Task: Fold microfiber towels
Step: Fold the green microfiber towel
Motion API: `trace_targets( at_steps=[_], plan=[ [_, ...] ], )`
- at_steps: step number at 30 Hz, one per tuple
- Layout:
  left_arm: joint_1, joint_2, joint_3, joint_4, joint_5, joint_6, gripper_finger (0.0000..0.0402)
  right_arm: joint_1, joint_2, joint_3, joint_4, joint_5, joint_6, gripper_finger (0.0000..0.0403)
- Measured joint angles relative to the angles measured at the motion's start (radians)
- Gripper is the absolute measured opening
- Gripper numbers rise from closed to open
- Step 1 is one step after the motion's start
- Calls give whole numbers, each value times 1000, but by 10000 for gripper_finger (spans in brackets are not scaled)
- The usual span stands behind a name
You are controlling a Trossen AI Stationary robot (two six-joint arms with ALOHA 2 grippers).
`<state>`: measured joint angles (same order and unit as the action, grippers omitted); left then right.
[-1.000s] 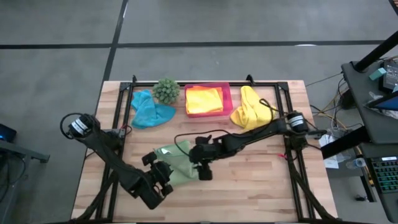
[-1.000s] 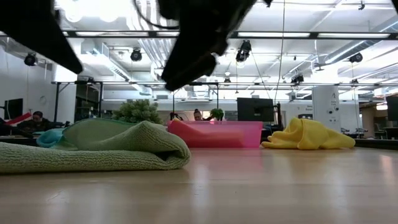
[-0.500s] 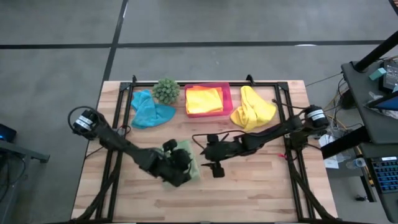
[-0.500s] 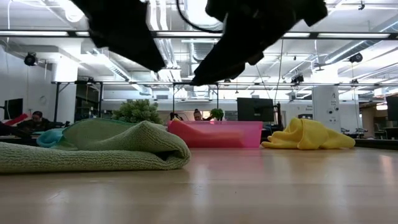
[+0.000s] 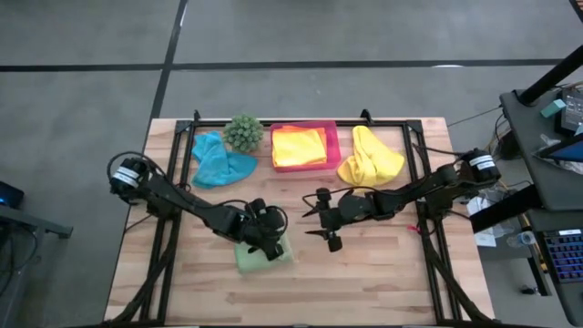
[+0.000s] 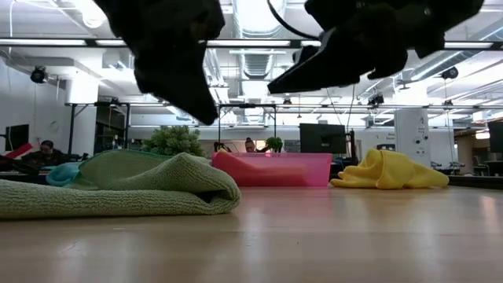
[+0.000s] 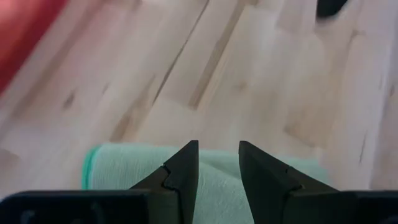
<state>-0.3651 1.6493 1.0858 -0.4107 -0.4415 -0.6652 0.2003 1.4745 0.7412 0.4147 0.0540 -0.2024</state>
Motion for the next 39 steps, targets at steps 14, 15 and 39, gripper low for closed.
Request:
trace_targets(
  at_steps=[14,15,39],
  plan=[
    [53,0,-208,299,19,-73,100,-24,-1,-94,122,-2,0,224],
    [52,0,-216,298,19,-86,100,-24,-1,-94,126,-2,0,224],
    [33,69,-185,298,224,-31,7,-25,1,-99,138,-1,-8,224]
  ],
)
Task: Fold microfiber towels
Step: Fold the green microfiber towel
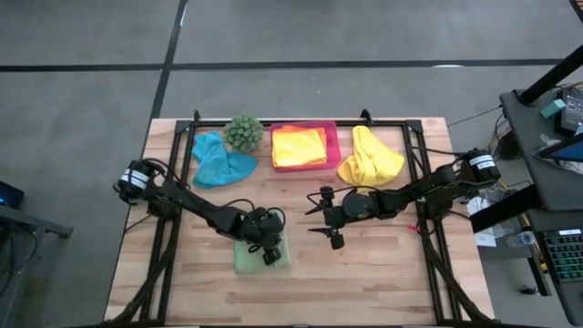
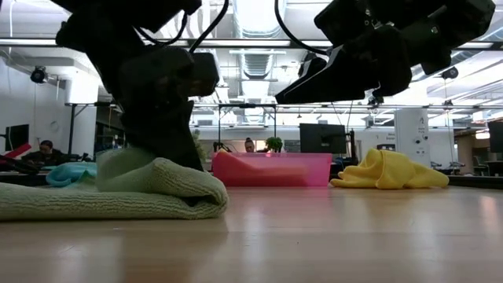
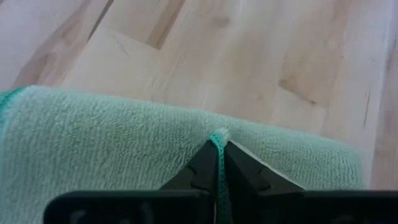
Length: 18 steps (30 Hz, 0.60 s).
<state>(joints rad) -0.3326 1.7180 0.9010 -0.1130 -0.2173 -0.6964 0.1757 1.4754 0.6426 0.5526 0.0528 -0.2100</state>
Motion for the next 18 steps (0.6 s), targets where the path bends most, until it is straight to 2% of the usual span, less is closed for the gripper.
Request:
trace_targets(
  at_steps=[9,18],
  plan=[
    [-23,-88,4,-100,6,-2,1,0,0,0,1,0,7,224],
    [-61,-217,-11,-189,124,-4,1,0,0,-1,7,1,18,224]
  ],
)
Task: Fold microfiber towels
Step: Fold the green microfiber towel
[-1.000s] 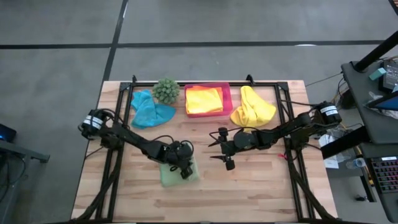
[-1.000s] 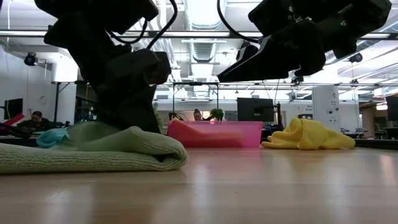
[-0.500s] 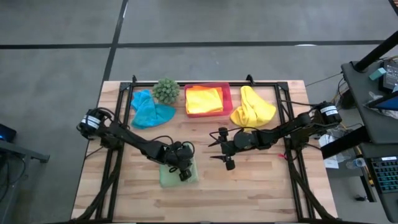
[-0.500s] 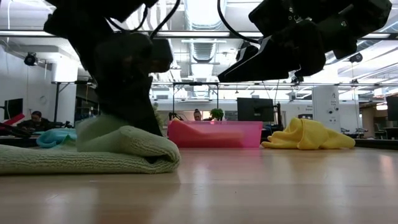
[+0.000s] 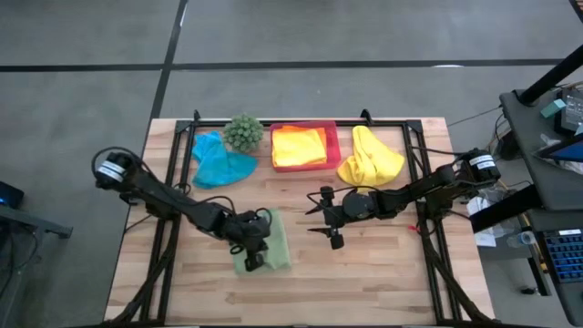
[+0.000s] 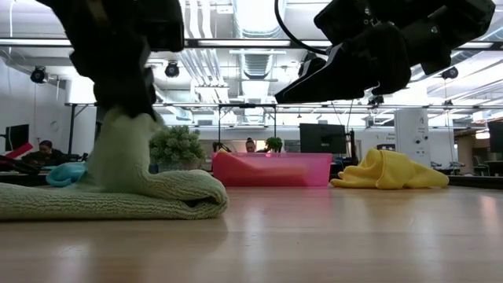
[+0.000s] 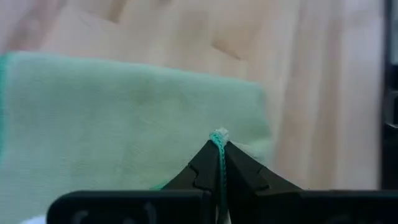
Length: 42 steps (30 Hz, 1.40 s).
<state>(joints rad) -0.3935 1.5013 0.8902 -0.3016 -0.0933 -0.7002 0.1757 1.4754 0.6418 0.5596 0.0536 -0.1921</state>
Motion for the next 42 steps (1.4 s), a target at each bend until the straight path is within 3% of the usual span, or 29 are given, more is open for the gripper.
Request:
trace_targets(
  at_steps=[7,13,20,25,32,37,42],
  plan=[
    [-16,0,-9,-25,95,-27,15,0,0,0,0,0,16,224],
    [-16,-6,-12,-186,173,-94,69,0,0,-1,-2,0,25,224],
    [-28,-10,-6,-265,239,-162,122,0,0,-1,-1,0,37,224],
    [-33,-10,-6,-265,351,-229,128,0,0,-1,-1,0,46,224],
    [-52,-11,0,-258,421,-342,128,0,0,-1,-2,0,52,224],
    [-69,-11,0,-258,419,-401,128,0,0,-1,-6,0,54,224],
    [-73,-11,0,-257,318,-418,128,0,0,-1,-5,0,54,224]
  ],
)
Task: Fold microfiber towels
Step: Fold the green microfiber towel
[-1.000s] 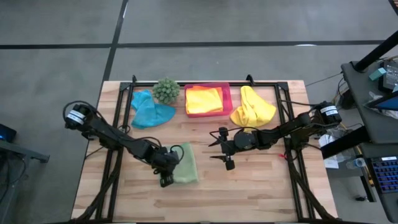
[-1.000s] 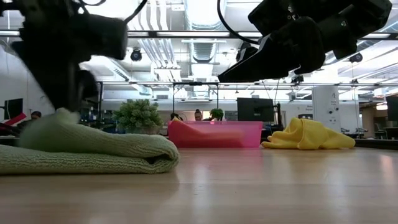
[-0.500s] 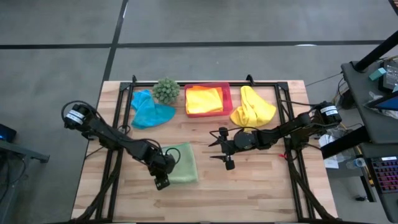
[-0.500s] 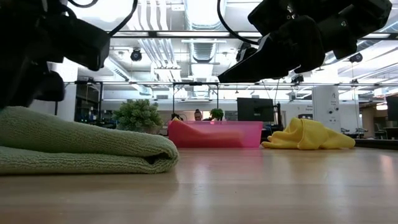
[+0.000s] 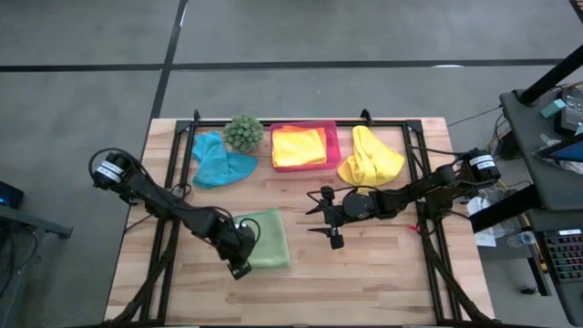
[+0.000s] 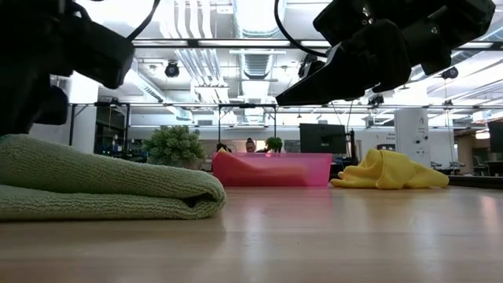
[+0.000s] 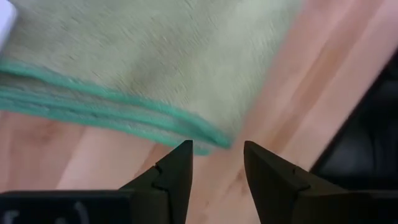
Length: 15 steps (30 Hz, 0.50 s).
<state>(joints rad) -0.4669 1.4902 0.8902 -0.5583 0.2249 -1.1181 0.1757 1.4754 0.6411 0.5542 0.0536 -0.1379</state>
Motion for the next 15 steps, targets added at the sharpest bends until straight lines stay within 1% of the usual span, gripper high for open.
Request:
trace_targets(
  at_steps=[5,11,13,15],
  plan=[
    [0,4,-3,12,-38,-33,128,0,0,0,1,0,10,224],
    [-3,40,-8,120,-48,-22,126,0,0,0,0,0,10,224],
    [-9,55,-6,113,-42,-7,116,0,0,0,0,0,10,224],
    [-16,61,-2,115,-37,3,97,0,0,0,-2,0,9,224]
  ],
)
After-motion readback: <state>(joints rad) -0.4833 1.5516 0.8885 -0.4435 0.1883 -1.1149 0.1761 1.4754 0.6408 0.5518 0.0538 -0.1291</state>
